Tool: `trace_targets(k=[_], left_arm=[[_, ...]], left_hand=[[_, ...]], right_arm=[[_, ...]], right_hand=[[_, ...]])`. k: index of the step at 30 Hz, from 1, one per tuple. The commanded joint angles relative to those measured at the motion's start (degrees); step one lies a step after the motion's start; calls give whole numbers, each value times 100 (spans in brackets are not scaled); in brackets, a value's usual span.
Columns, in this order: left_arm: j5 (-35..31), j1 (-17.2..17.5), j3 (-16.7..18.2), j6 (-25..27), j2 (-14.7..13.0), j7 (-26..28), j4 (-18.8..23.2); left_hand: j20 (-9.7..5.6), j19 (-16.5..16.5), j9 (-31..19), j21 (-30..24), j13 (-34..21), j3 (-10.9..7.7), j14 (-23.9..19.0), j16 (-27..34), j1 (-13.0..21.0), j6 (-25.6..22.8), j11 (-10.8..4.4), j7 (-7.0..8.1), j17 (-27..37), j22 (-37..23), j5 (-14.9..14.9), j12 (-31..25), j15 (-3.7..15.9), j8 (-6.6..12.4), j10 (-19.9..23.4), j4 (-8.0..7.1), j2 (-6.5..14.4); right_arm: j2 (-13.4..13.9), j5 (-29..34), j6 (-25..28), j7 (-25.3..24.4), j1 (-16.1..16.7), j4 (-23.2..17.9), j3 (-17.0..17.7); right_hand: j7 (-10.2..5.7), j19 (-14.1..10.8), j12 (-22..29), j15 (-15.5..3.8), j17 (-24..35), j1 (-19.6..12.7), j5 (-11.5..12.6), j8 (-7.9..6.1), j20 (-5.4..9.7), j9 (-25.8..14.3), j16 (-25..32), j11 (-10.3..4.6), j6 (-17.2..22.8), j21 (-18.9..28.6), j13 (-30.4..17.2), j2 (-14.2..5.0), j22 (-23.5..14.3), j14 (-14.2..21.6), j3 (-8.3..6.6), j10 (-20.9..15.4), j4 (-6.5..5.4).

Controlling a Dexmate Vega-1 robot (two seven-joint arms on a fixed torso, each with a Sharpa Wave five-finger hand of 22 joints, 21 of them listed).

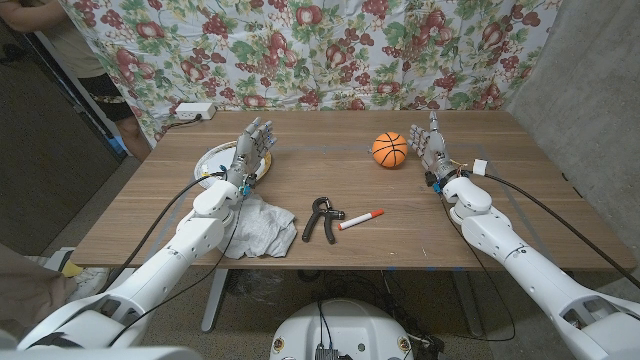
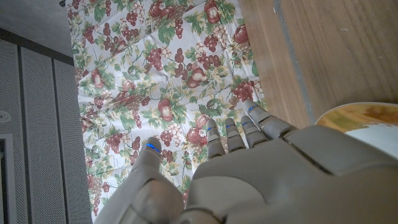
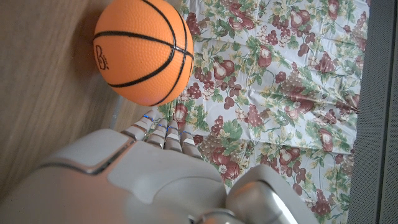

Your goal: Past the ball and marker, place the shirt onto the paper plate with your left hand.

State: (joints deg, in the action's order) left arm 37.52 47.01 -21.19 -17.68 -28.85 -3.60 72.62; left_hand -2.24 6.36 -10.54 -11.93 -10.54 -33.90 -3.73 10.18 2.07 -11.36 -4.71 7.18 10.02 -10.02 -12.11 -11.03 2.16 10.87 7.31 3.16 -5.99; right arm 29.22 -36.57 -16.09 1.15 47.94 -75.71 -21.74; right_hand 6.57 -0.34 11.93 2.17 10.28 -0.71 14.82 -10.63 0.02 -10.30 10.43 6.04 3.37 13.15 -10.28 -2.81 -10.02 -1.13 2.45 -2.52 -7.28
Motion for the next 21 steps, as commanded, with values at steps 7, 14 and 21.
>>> trace_targets(k=[7,14,21], left_arm=[[-62,65,-12,-56,-16,71,122],[-154,66,-23,17,-113,133,262],[-268,64,-55,81,-180,217,355]], left_hand=[[-409,49,-22,-6,-11,-19,-38,36,-12,-41,-16,10,7,-5,-31,-39,411,33,33,20,-29],[-374,2,-20,23,-11,-18,-21,29,8,-34,-6,37,5,-4,-32,-31,413,29,13,43,-29],[-283,-201,-18,105,-10,-24,84,0,43,-51,-9,46,3,-4,-33,-29,397,35,3,83,-17]], right_arm=[[51,-4,23,37,-24,7,24],[18,-1,16,68,-54,59,-3],[19,18,28,45,-65,63,-9]], right_hand=[[16,-16,12,43,17,-18,35,-24,8,-26,29,50,14,-14,-27,-49,-23,-13,21,23,-28],[1,-12,8,37,17,-19,38,-22,4,-26,27,48,10,-28,-28,-52,-23,-17,28,31,-27],[0,-4,5,36,17,-19,39,-19,-6,-26,22,45,1,-41,-28,-54,-24,-33,35,37,-27]])
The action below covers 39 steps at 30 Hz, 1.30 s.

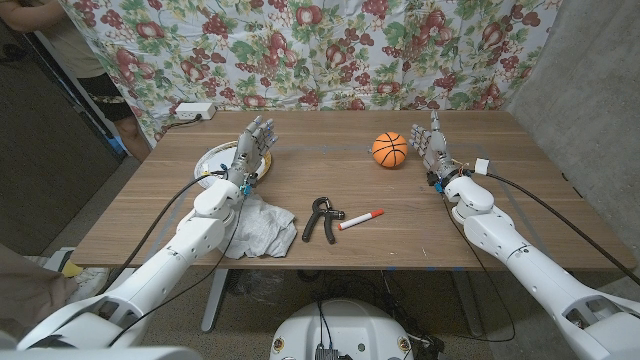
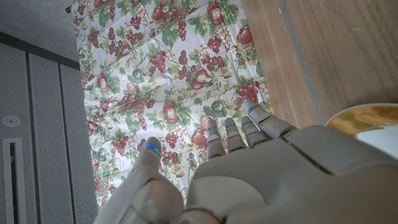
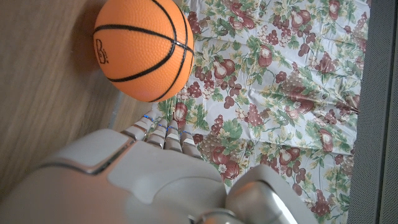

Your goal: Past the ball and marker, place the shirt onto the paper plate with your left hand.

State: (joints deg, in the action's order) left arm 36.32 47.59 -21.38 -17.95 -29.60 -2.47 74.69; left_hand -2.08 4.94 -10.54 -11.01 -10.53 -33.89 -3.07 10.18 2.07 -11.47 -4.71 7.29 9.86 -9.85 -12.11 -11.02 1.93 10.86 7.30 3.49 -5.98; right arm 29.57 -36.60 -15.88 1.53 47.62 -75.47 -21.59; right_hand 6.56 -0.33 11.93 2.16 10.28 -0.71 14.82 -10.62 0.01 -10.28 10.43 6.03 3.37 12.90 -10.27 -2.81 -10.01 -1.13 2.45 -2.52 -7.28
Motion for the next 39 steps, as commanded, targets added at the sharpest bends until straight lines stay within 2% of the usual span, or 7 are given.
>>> trace_targets(k=[1,13,18,23,27,36,39], left_arm=[[-148,9,-36,105,-108,100,150],[-525,164,-98,461,-417,496,668],[-579,228,-97,489,-471,549,782],[-618,290,-93,518,-504,613,866],[-654,356,-84,587,-525,727,929],[-810,388,-99,454,-554,764,975],[-857,364,-123,418,-544,748,987]], left_hand=[[-288,-72,-19,17,-11,-28,21,0,48,-43,-8,38,19,-21,-33,-29,423,36,2,54,-14],[-102,-193,-17,47,-10,-30,87,-5,68,-39,-23,121,19,-21,-25,-22,398,30,-22,91,-2],[-119,-307,-16,72,-10,-25,166,-17,67,-38,-22,123,21,-22,-22,-24,419,28,-24,106,-2],[-33,-348,-15,63,-9,-20,191,-6,68,-57,-76,151,21,-22,-23,-38,429,34,11,125,-7],[394,-363,-13,28,-10,-11,191,28,60,-95,-192,260,24,-22,-22,-57,272,42,69,159,-4],[312,-345,-11,12,-10,-7,172,41,56,-144,-202,277,25,-22,-22,-59,251,53,91,176,-2],[171,-314,-11,-3,-10,-7,156,48,57,-155,-172,264,25,-23,-23,-53,277,52,84,187,3]], right_arm=[[-14,26,9,-1,-32,31,-23],[48,23,-4,-30,76,-138,6],[104,25,12,-41,143,-251,20],[162,49,41,-57,187,-331,23],[188,67,62,-38,190,-361,6],[211,69,-18,23,258,-386,5],[260,35,41,20,309,-470,25]], right_hand=[[4,-6,5,36,18,-19,40,-20,-3,-27,21,46,3,-17,-29,-55,-24,-34,36,38,-27],[-67,-16,12,53,17,-20,45,-18,-58,-27,28,22,-5,-39,-28,-55,-25,-16,57,14,-24],[-87,-5,10,39,17,-20,46,-17,-71,-27,24,18,-10,-48,-28,-57,-25,-25,60,18,-24],[-143,-23,4,52,17,-21,49,-13,-163,-27,25,-94,-25,-57,-27,-63,-25,-22,72,32,-24],[-201,-55,-2,188,16,-23,53,-8,-419,-27,21,-164,-50,-69,-28,-70,-25,-33,91,50,-23],[-235,-19,-10,169,17,-22,52,-10,-394,-28,7,-166,-57,-96,-28,-75,-27,-77,104,76,-24],[-241,3,-8,142,17,-23,53,-14,-337,-28,7,-130,-52,-110,-28,-79,-28,-84,109,73,-24]])
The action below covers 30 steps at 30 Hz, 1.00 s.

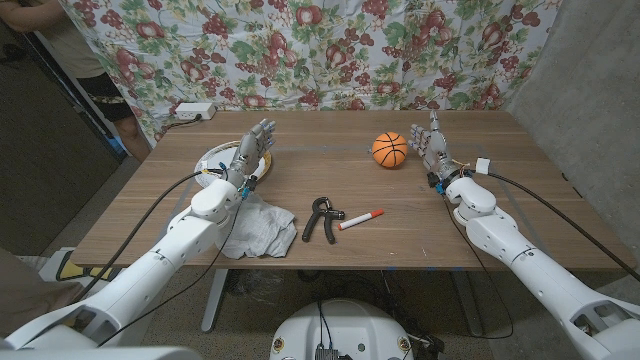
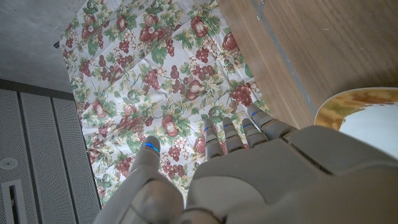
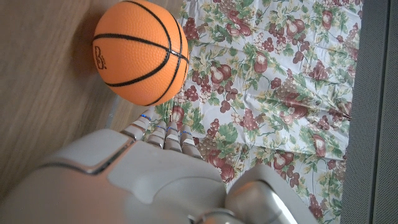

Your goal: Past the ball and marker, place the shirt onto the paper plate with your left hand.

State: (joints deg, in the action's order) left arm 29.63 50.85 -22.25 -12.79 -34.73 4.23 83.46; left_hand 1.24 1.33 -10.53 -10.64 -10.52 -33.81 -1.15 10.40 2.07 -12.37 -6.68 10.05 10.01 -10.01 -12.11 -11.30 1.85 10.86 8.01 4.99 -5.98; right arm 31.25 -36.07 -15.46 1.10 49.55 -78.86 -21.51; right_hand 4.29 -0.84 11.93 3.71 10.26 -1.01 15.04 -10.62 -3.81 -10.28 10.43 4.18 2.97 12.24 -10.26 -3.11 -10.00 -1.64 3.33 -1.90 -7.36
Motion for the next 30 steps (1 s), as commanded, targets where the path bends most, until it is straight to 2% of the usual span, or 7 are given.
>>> trace_targets(k=[1,3,10,13,19,22,30], left_arm=[[-210,22,-50,-102,-33,66,111],[-267,-10,-86,-119,-15,65,106],[-310,5,-108,-133,-24,44,141],[-335,42,-102,-130,-46,69,203],[-398,118,-106,-140,-92,95,320],[-485,166,-103,-63,-148,187,461],[-761,301,-70,229,-359,462,855]], left_hand=[[-166,48,-12,-40,-11,-15,-43,28,57,-65,32,-15,9,-7,-23,-24,294,52,12,38,3],[-180,49,-12,-41,-11,-15,-49,30,58,-50,45,-25,9,-7,-23,-18,303,45,-1,41,4],[-193,55,-12,-44,-11,-17,-48,27,61,12,82,-53,9,-7,-25,-2,294,21,-40,54,13],[-280,81,-12,-54,-11,-18,-51,27,63,-6,86,-58,9,-7,-27,-4,304,28,-37,62,19],[-297,80,-13,-53,-11,-19,-55,27,65,-23,104,-57,9,-6,-28,-7,315,34,-31,68,24],[-416,109,-12,-62,-11,-21,-63,28,67,-39,118,-68,8,-6,-31,-8,401,38,-28,78,29],[-432,91,-12,-53,-10,-21,-17,8,70,-56,121,-75,7,-5,-32,-13,435,42,-17,89,33]], right_arm=[[113,-26,10,62,138,-168,26],[185,27,-57,187,128,-146,7],[242,22,-127,135,245,-229,78],[303,-31,-66,112,326,-325,122],[397,-39,-45,84,446,-447,168],[443,-11,-75,77,495,-468,188],[435,0,-220,71,556,-407,238]], right_hand=[[-13,54,-7,-23,19,7,31,-14,53,-29,7,56,-12,-44,-29,-50,-30,-35,21,10,-15],[-15,60,-8,-30,19,6,31,-14,73,-29,5,66,-15,-48,-29,-52,-30,-43,23,13,-15],[-30,111,-27,-49,19,5,33,-3,122,-29,-10,93,-53,-73,-29,-60,-32,-101,31,69,-16],[-33,111,-27,-60,19,4,34,-4,152,-29,-8,96,-53,-74,-29,-64,-32,-105,32,73,-16],[-29,115,-25,-85,19,2,36,-9,168,-29,-6,102,-45,-77,-29,-70,-33,-112,35,74,-16],[-20,118,-25,-101,19,1,37,-13,175,-29,-8,109,-39,-79,-29,-73,-33,-123,36,76,-16],[-8,122,-22,-130,19,-2,40,-15,201,-29,-4,116,-37,-81,-29,-80,-33,-127,39,75,-15]])
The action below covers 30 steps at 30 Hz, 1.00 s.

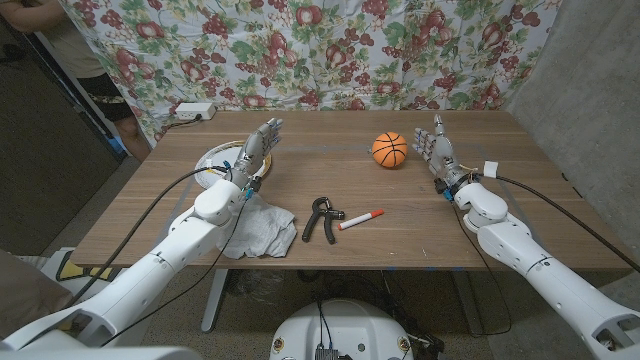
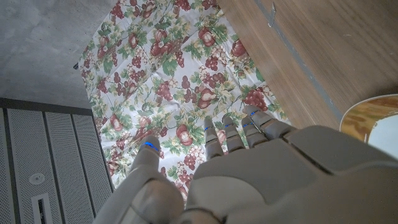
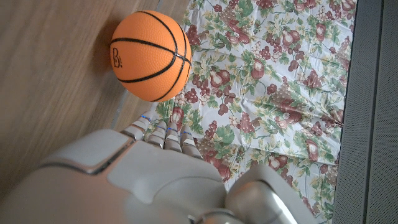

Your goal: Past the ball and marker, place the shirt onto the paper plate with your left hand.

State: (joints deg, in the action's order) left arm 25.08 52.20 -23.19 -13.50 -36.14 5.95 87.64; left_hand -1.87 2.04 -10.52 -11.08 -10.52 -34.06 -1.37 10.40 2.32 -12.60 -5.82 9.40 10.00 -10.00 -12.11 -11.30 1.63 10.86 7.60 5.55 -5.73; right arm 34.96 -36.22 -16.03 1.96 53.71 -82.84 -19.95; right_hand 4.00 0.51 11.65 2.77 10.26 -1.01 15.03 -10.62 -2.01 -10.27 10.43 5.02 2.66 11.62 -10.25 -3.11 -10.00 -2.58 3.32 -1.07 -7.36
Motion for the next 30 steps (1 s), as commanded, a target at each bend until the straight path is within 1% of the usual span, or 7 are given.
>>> trace_targets(k=[1,4,11,12,19,30], left_arm=[[-337,173,29,316,-245,300,464],[-393,189,50,368,-327,302,536],[-461,274,112,482,-448,360,698],[-475,284,116,505,-466,368,722],[-683,361,136,933,-697,512,1062],[-702,359,144,1032,-720,504,1099]], left_hand=[[-125,8,-12,-4,-11,4,14,4,45,-40,39,-15,8,-7,-32,-13,458,44,24,35,8],[-164,-13,-12,4,-11,2,68,-14,48,-54,46,-24,7,-7,-34,-13,465,47,25,42,12],[-171,-14,-12,4,-10,1,82,-15,52,-67,38,-32,7,-6,-36,-14,465,50,29,49,14],[-171,-16,-12,4,-10,1,86,-15,53,-71,62,-35,6,-6,-36,-12,467,51,23,52,15],[-169,-18,-12,4,-10,0,91,-12,56,-72,55,-33,6,-6,-37,-8,464,47,13,60,18],[-156,-7,-12,-1,-10,-1,82,-2,60,-71,48,-34,5,-5,-38,-15,440,43,30,72,22]], right_arm=[[68,-21,-102,-45,157,-48,93],[80,48,-162,-27,154,-12,73],[78,56,-138,-46,145,-14,70],[65,69,-151,-42,131,8,60],[31,138,-206,-117,79,98,67],[-55,145,-397,-104,92,195,76]], right_hand=[[18,-14,7,-37,19,-2,41,-15,19,-29,-4,32,-7,-19,-29,-80,-34,-34,41,-10,-14],[23,-12,7,-53,18,-5,43,-17,22,-29,-1,30,-3,-21,-29,-83,-34,-31,41,-9,-13],[24,-9,10,-64,18,-9,47,-18,30,-28,1,27,-1,-23,-29,-88,-34,-33,43,-11,-11],[30,-8,10,-70,17,-10,48,-19,34,-28,2,36,2,-23,-29,-89,-34,-34,43,-11,-10],[41,-5,3,-81,16,-16,53,-18,40,-28,0,37,-3,-25,-28,-94,-34,-48,45,13,-7],[78,-11,15,-112,15,-22,59,-32,44,-27,9,37,33,-24,-28,-95,-33,-33,49,-13,-2]])
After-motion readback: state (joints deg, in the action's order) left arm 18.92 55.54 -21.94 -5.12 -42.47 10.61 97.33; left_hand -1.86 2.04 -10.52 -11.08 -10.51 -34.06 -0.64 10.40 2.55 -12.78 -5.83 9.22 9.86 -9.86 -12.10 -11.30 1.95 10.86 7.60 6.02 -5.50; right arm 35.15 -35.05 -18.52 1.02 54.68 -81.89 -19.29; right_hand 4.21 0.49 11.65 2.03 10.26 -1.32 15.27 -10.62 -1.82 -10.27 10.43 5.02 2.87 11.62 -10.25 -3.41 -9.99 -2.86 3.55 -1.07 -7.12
